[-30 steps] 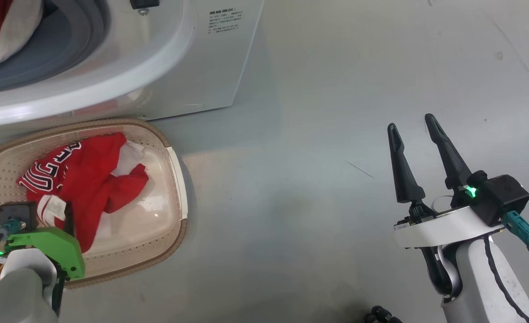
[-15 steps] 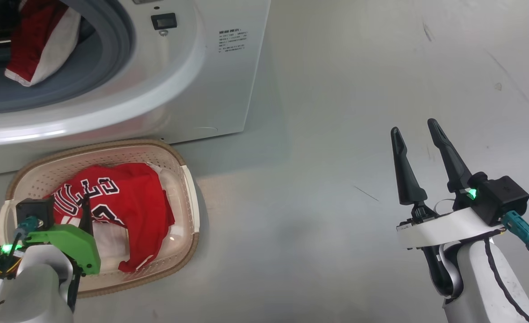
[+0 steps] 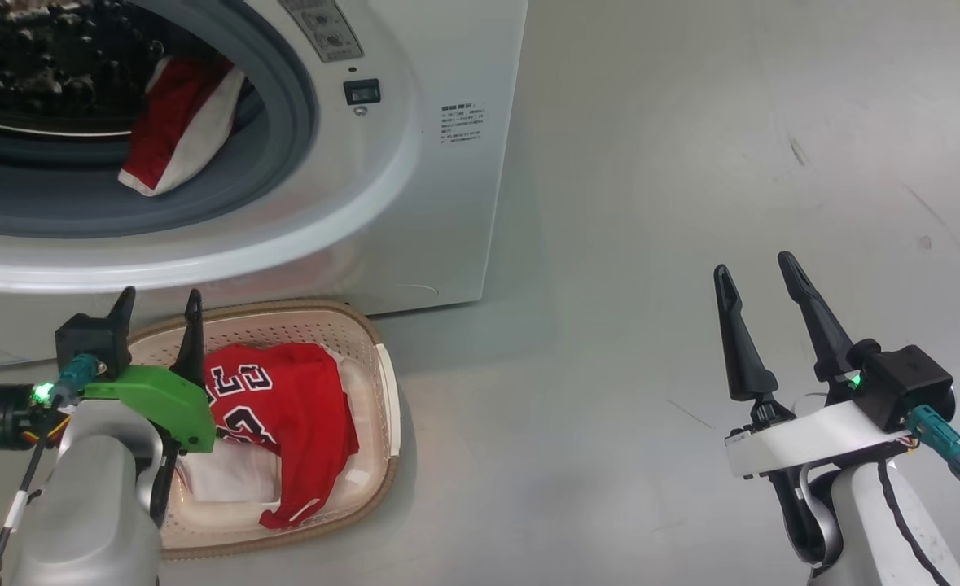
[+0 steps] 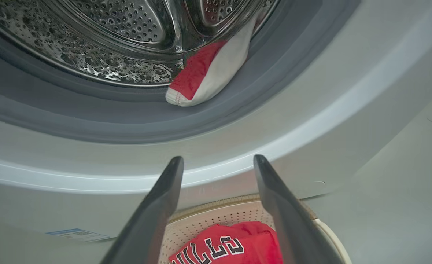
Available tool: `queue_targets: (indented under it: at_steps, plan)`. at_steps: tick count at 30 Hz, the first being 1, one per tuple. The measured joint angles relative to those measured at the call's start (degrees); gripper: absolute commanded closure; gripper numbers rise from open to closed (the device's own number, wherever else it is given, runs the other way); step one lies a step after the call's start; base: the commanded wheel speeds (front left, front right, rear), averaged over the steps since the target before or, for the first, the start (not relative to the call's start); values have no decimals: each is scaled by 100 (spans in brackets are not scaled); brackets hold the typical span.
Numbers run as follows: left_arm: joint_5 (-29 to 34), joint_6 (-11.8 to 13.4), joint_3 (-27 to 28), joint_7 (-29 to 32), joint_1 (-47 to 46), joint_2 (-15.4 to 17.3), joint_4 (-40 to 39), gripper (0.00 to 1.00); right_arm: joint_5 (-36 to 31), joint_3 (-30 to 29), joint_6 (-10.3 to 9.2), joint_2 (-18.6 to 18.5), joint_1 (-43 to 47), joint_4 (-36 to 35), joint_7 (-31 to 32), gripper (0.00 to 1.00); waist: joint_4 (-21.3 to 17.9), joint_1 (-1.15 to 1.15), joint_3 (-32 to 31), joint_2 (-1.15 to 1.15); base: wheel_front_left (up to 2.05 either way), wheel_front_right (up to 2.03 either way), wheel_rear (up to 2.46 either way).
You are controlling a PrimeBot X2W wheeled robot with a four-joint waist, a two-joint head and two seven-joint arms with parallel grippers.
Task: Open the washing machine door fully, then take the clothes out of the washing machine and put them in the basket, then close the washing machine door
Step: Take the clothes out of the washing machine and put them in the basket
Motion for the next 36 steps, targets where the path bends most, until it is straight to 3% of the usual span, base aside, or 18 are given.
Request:
queue_targets:
  at_steps: [22, 36]
  plan:
    - [-109, -53, 198, -7, 1441, -201, -2220, 0, 7, -88, 0, 2, 636, 8, 0, 0, 365, 0, -1165, 0, 0, 0, 0]
    - [-109, -53, 211, -7, 2307, -301, -2948, 0, 86, -105, 0, 8, 930, -63, 0, 0, 375, 0, -1433, 0, 0, 0, 0]
